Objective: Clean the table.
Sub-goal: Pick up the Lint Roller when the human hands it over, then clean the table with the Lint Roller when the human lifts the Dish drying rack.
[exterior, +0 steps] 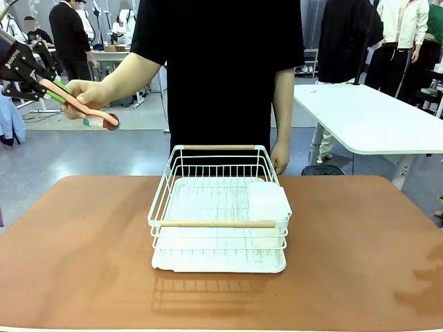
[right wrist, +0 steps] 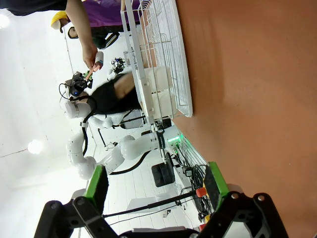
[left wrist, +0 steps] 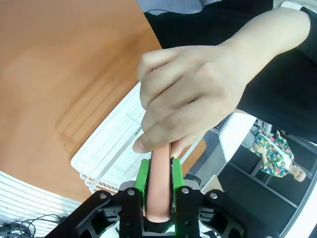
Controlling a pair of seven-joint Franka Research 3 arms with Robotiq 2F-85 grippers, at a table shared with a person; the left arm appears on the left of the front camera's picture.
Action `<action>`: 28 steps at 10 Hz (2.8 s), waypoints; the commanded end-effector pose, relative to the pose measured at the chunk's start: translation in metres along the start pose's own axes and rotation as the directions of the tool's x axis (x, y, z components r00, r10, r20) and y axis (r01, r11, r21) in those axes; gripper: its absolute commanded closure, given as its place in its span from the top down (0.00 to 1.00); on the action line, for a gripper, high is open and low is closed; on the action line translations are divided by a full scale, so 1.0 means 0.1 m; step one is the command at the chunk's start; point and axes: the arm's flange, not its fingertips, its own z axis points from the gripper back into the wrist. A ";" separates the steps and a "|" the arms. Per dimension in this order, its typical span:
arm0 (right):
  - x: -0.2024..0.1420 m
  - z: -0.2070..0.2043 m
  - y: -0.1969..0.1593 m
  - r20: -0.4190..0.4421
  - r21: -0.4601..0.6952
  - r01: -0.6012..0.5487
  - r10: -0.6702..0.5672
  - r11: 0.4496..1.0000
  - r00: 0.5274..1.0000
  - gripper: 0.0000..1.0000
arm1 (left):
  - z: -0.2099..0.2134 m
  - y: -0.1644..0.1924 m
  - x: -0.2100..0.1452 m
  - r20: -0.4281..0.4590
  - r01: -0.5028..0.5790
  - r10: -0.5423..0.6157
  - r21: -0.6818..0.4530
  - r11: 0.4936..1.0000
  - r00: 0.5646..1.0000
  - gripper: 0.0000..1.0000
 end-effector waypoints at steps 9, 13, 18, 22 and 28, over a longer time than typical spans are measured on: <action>0.01 -0.01 0.02 0.000 -0.006 -0.003 0.003 1.000 1.000 1.00 | 0.00 0.02 0.02 -0.001 -0.006 0.006 0.001 1.000 1.000 0.06; 0.01 -0.01 0.02 0.000 -0.006 -0.003 0.003 1.000 1.000 1.00 | 0.00 0.02 0.02 -0.001 -0.006 0.006 0.001 1.000 1.000 0.06; 0.01 -0.01 0.02 0.000 -0.006 -0.003 0.003 1.000 1.000 1.00 | 0.00 0.02 0.02 -0.001 -0.006 0.006 0.001 1.000 1.000 0.06; 0.01 -0.01 0.02 0.000 -0.006 -0.003 0.003 1.000 1.000 1.00 | 0.00 0.02 0.02 -0.001 -0.006 0.006 0.001 1.000 1.000 0.06; 0.01 -0.01 0.02 0.000 -0.006 -0.003 0.003 1.000 1.000 1.00 | 0.00 0.02 0.02 -0.001 -0.006 0.006 0.001 1.000 1.000 0.06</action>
